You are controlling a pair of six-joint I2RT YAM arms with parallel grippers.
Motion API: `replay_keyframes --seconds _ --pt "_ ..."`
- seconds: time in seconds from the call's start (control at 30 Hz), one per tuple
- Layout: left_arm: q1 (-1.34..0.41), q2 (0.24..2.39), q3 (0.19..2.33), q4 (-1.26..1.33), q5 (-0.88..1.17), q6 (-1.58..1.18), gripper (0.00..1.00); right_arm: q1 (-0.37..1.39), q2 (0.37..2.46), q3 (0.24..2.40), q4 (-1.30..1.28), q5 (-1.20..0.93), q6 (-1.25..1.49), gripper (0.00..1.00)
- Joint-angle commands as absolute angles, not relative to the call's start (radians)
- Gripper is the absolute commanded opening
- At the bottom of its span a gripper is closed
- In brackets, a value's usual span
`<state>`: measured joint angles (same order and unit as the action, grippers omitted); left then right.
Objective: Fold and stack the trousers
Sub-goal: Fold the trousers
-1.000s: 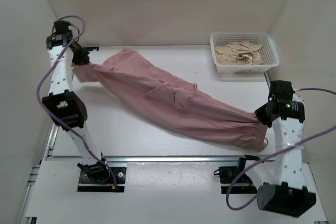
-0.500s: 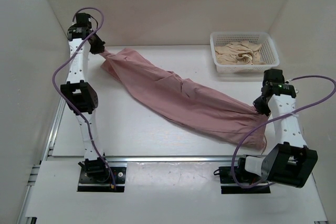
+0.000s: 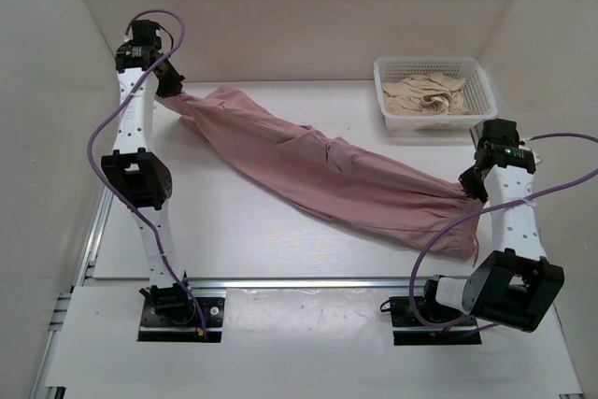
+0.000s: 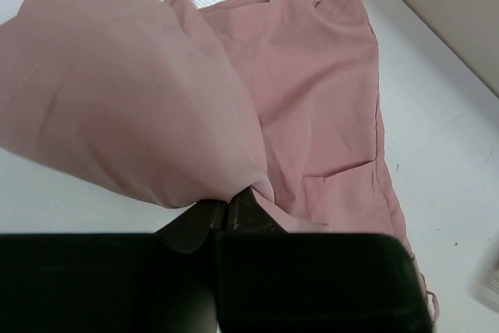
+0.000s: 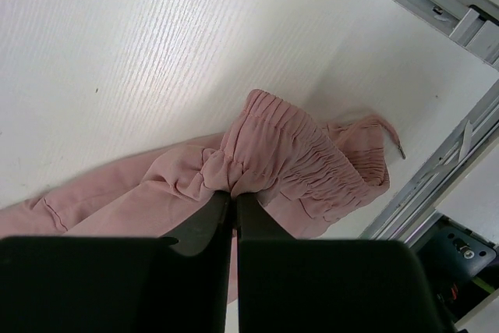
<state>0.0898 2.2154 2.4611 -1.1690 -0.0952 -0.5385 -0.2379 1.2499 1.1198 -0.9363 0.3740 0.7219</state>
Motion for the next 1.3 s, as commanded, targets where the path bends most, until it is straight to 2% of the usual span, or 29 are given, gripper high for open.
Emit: replay_keyframes --seconds 0.0,0.37,0.6,0.63,0.67,0.7,0.73,0.8,0.83,0.87,0.97,1.03,1.1,1.13,1.2,1.23,1.27 --pt "0.133 2.069 2.453 -1.112 -0.308 -0.466 0.1 -0.275 1.218 1.126 -0.945 0.528 0.672 0.0" --pt "0.133 2.201 2.474 -1.121 -0.273 -0.414 0.1 -0.284 1.212 1.118 -0.945 0.538 0.672 0.0" --pt "0.133 2.405 2.692 -1.054 -0.123 -0.391 0.1 -0.284 1.308 1.186 -0.92 0.548 0.69 0.0" --pt "0.133 2.442 2.707 -0.99 -0.1 -0.406 0.19 -0.284 1.34 1.186 -0.887 0.548 0.69 0.0" --pt "0.133 2.457 2.707 -0.95 -0.071 -0.419 0.4 -0.284 1.36 1.186 -0.862 0.548 0.69 0.0" --pt "0.124 2.473 2.735 -0.913 -0.023 -0.446 0.61 -0.284 1.382 1.196 -0.842 0.561 0.69 0.05" --pt "0.124 2.509 2.759 -0.884 0.004 -0.46 0.67 -0.293 1.432 1.233 -0.842 0.571 0.719 0.08" --pt "0.106 2.528 2.853 -0.852 0.044 -0.472 0.68 -0.293 1.465 1.273 -0.842 0.571 0.733 0.11" --pt "0.097 2.528 2.853 -0.842 0.028 -0.472 0.82 -0.293 1.465 1.284 -0.842 0.571 0.733 0.17" --pt "0.088 2.475 2.83 -0.825 0.003 -0.46 0.99 -0.293 1.465 1.284 -0.842 0.571 0.733 0.37" --pt "0.077 2.351 2.734 -0.787 -0.046 -0.413 0.99 -0.293 1.445 1.284 -0.842 0.543 0.703 0.43" --pt "0.087 2.295 2.647 -0.787 -0.046 -0.413 0.99 -0.293 1.445 1.275 -0.851 0.464 0.655 0.61" --pt "0.1 2.218 2.564 -0.787 -0.032 -0.402 0.99 -0.293 1.445 1.264 -0.886 0.427 0.655 0.66" --pt "0.11 2.195 2.518 -0.787 -0.023 -0.39 0.95 -0.293 1.445 1.25 -0.887 0.416 0.655 0.67" --pt "0.11 2.151 2.396 -0.824 -0.008 -0.38 0.78 -0.284 1.404 1.206 -0.896 0.407 0.655 0.67" --pt "0.11 2.151 2.34 -0.847 0.001 -0.37 0.58 -0.284 1.36 1.191 -0.896 0.382 0.644 0.67" --pt "0.11 2.142 2.315 -0.871 0.002 -0.37 0.53 -0.284 1.338 1.162 -0.896 0.362 0.644 0.67"
